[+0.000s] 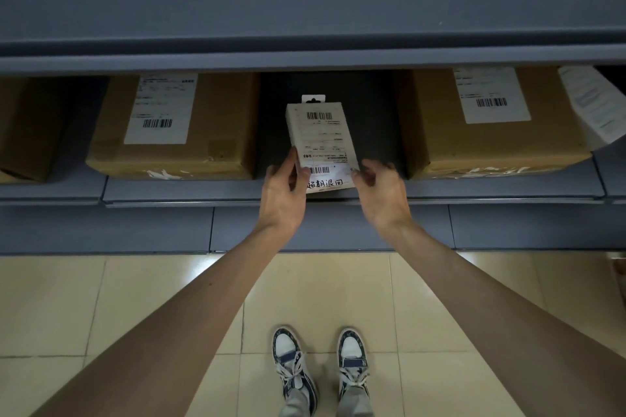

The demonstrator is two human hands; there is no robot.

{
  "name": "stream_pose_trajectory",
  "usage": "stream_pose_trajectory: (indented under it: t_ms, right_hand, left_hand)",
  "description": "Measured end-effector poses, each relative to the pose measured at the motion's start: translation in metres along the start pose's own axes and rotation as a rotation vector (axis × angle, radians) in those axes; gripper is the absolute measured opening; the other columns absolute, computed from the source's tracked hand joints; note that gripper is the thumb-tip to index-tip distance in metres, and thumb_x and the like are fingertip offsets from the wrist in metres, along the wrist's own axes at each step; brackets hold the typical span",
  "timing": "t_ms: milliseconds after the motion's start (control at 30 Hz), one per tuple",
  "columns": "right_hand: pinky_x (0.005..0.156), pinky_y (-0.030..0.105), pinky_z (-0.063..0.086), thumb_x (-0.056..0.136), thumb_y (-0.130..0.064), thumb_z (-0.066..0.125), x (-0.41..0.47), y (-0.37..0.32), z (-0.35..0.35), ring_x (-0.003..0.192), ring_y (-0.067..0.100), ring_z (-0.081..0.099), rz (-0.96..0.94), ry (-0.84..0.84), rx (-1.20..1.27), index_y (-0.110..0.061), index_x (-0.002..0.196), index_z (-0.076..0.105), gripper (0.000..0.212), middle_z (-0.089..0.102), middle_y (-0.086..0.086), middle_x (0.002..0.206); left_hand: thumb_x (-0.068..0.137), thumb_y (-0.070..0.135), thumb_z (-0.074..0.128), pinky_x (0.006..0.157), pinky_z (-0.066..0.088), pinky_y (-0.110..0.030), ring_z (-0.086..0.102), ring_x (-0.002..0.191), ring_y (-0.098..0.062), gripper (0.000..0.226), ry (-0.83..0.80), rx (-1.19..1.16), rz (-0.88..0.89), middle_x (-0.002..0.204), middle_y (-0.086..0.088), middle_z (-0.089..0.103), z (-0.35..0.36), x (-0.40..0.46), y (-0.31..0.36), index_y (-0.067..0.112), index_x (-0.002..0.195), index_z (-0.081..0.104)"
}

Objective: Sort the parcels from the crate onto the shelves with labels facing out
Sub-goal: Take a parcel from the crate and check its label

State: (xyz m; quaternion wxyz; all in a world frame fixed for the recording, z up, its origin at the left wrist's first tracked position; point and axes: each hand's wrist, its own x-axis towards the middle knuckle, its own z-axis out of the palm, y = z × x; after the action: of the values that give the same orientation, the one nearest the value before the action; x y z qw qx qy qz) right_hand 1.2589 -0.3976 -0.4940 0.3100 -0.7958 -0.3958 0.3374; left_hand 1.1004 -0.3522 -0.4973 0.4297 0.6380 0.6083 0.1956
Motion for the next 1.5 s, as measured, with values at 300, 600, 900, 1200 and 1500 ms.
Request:
stream_pose_trajectory:
  t_ms: [300, 600, 900, 1200, 1500]
  right_hand:
    - [0.068, 0.015, 0.044, 0.094, -0.028, 0.063, 0.011, 0.034, 0.0, 0.092, 0.019, 0.062, 0.082, -0.033, 0.084, -0.012, 0.112, 0.063, 0.024, 0.064, 0.012, 0.111]
    - [0.067, 0.006, 0.041, 0.094, -0.023, 0.064, 0.006, 0.04, 0.005, 0.076, 0.007, 0.053, 0.034, 0.02, 0.165, -0.01, 0.112, 0.063, 0.023, 0.055, 0.015, 0.109]
    - [0.076, 0.017, 0.046, 0.093, -0.015, 0.065, -0.024, 0.041, 0.009, 0.087, 0.019, 0.057, 0.025, -0.008, 0.409, -0.018, 0.106, 0.066, 0.013, 0.061, 0.017, 0.102]
    - [0.078, 0.027, 0.058, 0.09, -0.017, 0.07, -0.04, 0.033, -0.001, 0.085, 0.017, 0.065, 0.235, -0.128, 0.591, -0.009, 0.112, 0.065, 0.024, 0.072, 0.004, 0.102]
    - [0.075, 0.036, 0.061, 0.09, -0.033, 0.07, -0.022, 0.021, -0.037, 0.065, 0.023, 0.061, 0.325, -0.208, 0.629, -0.013, 0.12, 0.063, 0.037, 0.073, 0.005, 0.102]
  left_hand:
    - [0.102, 0.019, 0.055, 0.088, 0.039, 0.0, 0.053, 0.084, -0.004, 0.039, -0.018, -0.019, -0.004, 0.119, -0.01, 0.044, 0.008, 0.002, -0.011, 0.017, 0.141, 0.056]
    - [0.103, 0.016, 0.053, 0.083, 0.031, 0.005, 0.051, 0.107, -0.016, 0.036, 0.033, -0.126, 0.003, 0.112, -0.003, 0.047, 0.02, -0.001, -0.017, 0.021, 0.138, 0.06]
    - [0.101, 0.015, 0.057, 0.092, 0.043, -0.005, 0.059, 0.096, 0.009, 0.042, 0.07, -0.353, -0.011, 0.114, -0.003, 0.059, 0.023, -0.029, -0.022, 0.03, 0.14, 0.058]
    - [0.099, 0.001, 0.057, 0.079, 0.061, -0.028, 0.07, 0.098, -0.005, 0.05, -0.135, -0.537, -0.024, 0.116, 0.004, 0.069, -0.014, -0.028, -0.007, 0.022, 0.143, 0.049]
    - [0.097, 0.006, 0.06, 0.079, 0.061, -0.031, 0.071, 0.106, -0.018, 0.05, -0.556, -0.413, -0.173, 0.118, -0.002, 0.073, -0.068, 0.006, 0.0, 0.031, 0.139, 0.052]
